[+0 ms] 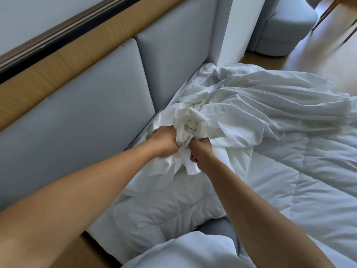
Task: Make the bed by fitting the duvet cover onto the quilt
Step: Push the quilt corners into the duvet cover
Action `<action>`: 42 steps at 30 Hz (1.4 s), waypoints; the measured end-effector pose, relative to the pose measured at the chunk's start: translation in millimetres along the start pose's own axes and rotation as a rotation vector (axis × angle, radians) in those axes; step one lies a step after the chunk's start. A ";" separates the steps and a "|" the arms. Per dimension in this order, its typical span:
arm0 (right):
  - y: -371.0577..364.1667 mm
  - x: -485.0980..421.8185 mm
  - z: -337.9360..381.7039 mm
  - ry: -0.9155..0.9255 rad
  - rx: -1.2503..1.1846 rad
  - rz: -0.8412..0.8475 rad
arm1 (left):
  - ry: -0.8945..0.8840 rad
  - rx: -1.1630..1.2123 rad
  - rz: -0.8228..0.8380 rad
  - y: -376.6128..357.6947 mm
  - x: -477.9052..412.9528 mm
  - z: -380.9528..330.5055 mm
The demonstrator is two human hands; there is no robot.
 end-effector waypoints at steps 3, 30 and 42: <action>-0.1 0.8 -1.1 -0.015 0.010 0.038 | 0.174 0.505 0.123 -7.1 -2.6 15.4; 15.6 6.5 8.4 0.056 -0.188 0.473 | 0.126 0.816 0.374 41.5 -32.8 12.3; 50.2 -14.0 43.3 0.108 -0.189 0.381 | 0.103 0.519 0.870 41.5 -25.8 -6.7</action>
Point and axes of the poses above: each hand's wrist, its own x-axis away from the middle knuckle, its own y-axis out of the back of the hand, z = x × y, the point moved 3 cm from there along -x, towards the middle knuckle, and after that the axes turned 9 degrees about -z, right-handed, at the moved point
